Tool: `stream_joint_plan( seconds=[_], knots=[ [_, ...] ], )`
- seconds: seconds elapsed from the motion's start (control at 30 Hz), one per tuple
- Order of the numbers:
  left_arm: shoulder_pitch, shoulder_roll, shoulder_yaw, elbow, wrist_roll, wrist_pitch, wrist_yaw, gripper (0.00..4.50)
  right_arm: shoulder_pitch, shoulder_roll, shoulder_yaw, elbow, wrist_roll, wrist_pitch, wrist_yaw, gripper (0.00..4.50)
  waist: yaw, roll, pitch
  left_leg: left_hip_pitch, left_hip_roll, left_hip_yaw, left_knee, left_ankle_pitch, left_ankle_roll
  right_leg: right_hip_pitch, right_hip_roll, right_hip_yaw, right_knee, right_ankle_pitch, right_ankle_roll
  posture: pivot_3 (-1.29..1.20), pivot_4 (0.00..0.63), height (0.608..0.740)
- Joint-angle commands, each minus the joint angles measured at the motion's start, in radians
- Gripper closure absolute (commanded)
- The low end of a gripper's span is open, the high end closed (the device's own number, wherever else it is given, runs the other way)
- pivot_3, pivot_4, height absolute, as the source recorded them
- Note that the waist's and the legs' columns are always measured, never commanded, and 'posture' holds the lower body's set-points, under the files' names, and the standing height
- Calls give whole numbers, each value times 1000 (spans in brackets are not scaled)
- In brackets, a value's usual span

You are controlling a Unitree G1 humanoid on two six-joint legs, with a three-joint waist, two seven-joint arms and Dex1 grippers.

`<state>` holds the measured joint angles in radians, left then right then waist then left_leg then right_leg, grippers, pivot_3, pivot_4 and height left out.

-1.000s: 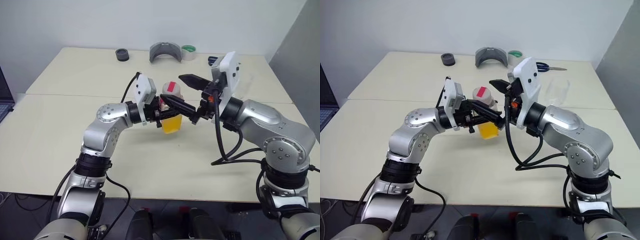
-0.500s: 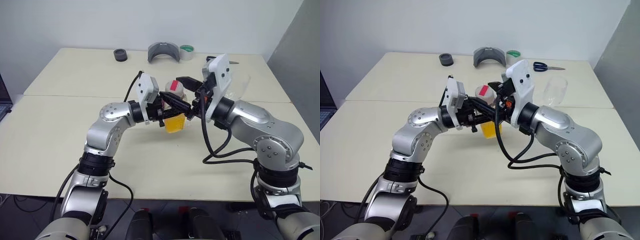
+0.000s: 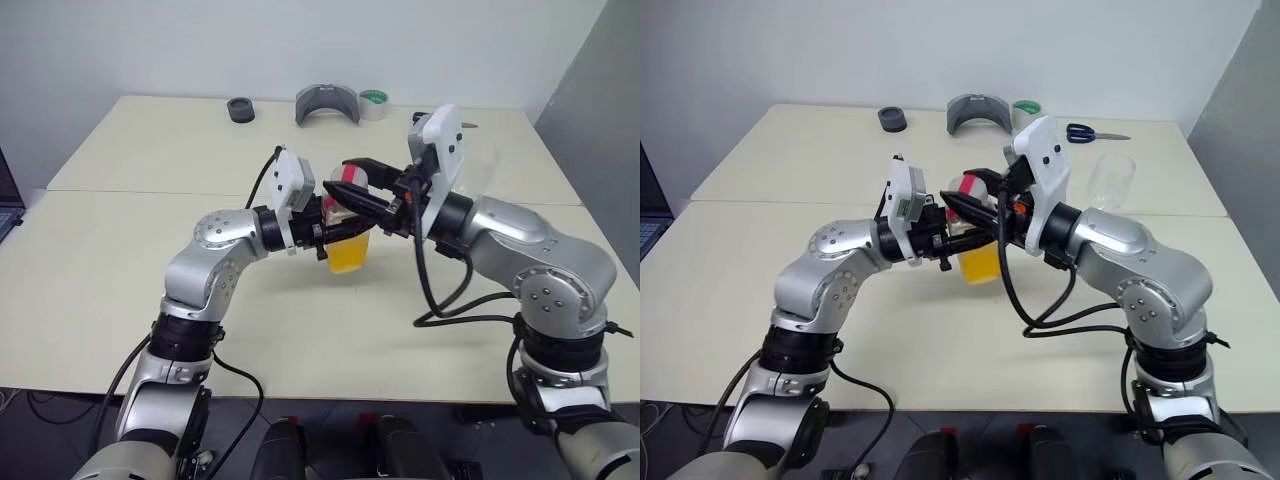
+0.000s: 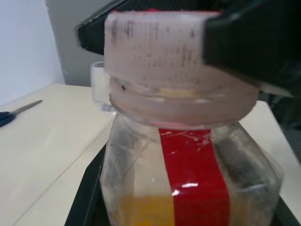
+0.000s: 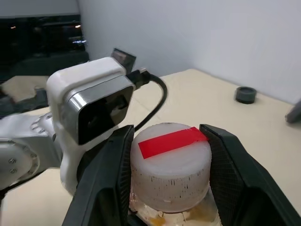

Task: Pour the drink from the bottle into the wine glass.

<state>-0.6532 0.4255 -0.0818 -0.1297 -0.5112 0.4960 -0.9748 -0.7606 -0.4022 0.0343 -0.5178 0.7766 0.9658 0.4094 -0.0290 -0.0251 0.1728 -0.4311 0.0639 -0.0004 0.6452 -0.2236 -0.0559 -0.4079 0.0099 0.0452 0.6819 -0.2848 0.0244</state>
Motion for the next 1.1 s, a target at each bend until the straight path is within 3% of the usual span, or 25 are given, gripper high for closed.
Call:
stream_joint_plan(
  seconds=[0.03, 0.2, 0.37, 0.5, 0.63, 0.87, 1.1],
  knots=[
    [3, 28, 9, -161, -108, 77, -39, 2710, -35, -57, -31, 14, 42, -56, 155, 2617, 0, 0, 0, 0, 0, 0, 0, 0, 0, 0, 0, 0, 0, 0, 0, 0, 150, 740],
    [1, 59, 32, -291, -247, 212, -16, 2710, -94, -98, 20, 115, 76, -131, 441, 2617, -2, 0, 0, 1, 0, 0, 0, 0, 0, 0, 0, 0, 0, 0, 0, 0, 150, 740],
    [-35, 67, 42, -265, -233, 220, -2, 2710, -146, -99, 36, 222, 31, -184, 544, 2617, -1, 0, 0, 1, 0, 0, 0, 0, 0, 0, 0, 0, 1, 0, 0, 0, 150, 740],
    [-34, 76, 54, -249, -217, 219, 16, 2710, -140, -127, 0, 236, 33, -174, 547, 1242, 0, 0, 0, 1, 0, 0, 0, 0, 0, 0, 0, 0, 0, 0, 0, 0, 150, 740],
    [-13, 98, 65, -245, -201, 211, 22, 2710, -89, -182, -75, 157, 99, -99, 488, 10, 1, 0, 0, 0, 0, 0, 0, 0, 0, 0, 0, 0, 0, 0, 0, 0, 150, 740],
    [-23, 91, 62, -161, -150, 164, 47, 2710, 14, -178, -154, -28, 171, -12, 237, 10, -2, 0, 0, 1, 0, 0, 0, 0, 0, 0, 0, 0, 1, 0, 0, 0, 150, 740],
    [-38, 51, 40, -36, -64, 65, 52, 2710, 57, -15, -107, -110, 91, -41, -59, 10, -1, 0, 0, 1, 0, 0, 0, 0, 0, 0, 1, 0, 1, 0, 0, 0, 150, 740]
  ],
)
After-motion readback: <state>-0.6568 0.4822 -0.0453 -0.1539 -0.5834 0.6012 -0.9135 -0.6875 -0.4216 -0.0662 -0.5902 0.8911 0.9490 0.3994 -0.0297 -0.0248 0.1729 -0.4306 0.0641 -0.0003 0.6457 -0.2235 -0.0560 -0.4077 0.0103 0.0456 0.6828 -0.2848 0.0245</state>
